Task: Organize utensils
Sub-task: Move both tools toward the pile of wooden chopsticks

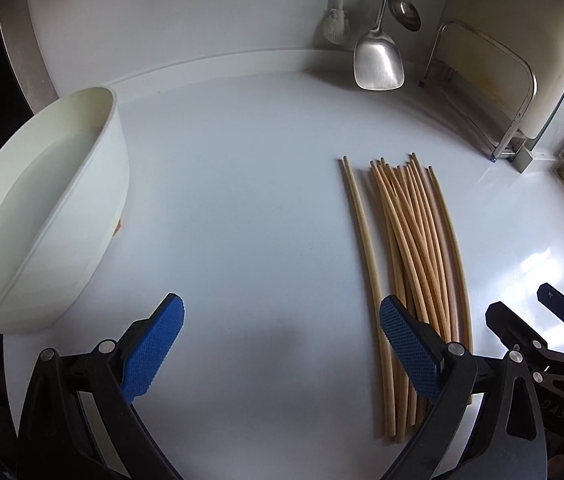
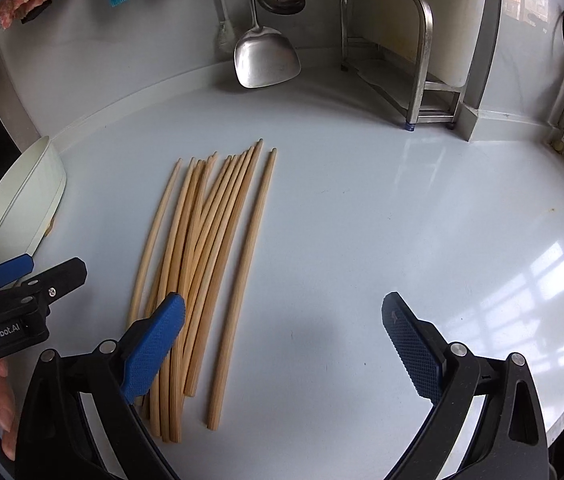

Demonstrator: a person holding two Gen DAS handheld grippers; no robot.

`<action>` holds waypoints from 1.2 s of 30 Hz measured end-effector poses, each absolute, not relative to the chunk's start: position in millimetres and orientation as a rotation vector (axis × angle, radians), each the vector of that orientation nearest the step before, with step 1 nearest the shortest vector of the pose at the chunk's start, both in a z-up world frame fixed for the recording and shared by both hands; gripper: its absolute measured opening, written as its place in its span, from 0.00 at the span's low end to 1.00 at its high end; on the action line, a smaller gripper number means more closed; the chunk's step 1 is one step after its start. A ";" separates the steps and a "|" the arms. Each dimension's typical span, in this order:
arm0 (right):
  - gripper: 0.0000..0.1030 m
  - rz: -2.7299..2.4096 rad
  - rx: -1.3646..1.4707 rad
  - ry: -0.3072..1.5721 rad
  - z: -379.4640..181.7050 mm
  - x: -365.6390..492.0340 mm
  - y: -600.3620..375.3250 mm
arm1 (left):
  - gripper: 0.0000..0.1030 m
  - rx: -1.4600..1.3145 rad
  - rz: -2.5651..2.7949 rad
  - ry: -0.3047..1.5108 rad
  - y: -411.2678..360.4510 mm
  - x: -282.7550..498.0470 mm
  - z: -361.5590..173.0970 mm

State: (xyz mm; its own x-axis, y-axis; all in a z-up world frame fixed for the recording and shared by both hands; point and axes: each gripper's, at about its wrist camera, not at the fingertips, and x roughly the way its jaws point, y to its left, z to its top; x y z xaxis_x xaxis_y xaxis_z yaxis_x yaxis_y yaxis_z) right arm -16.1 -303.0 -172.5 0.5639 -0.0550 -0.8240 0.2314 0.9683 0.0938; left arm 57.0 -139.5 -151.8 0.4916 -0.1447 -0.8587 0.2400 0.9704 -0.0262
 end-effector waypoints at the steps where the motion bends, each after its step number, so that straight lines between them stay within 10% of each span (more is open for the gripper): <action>1: 0.92 -0.173 0.206 0.957 -176.0 -13.8 -304.9 | 0.94 0.105 -0.236 1.033 -140.7 59.4 -156.1; 36: 0.91 -0.294 0.109 0.993 -200.4 2.2 -299.8 | 0.94 0.109 -0.261 1.050 -157.3 75.5 -185.3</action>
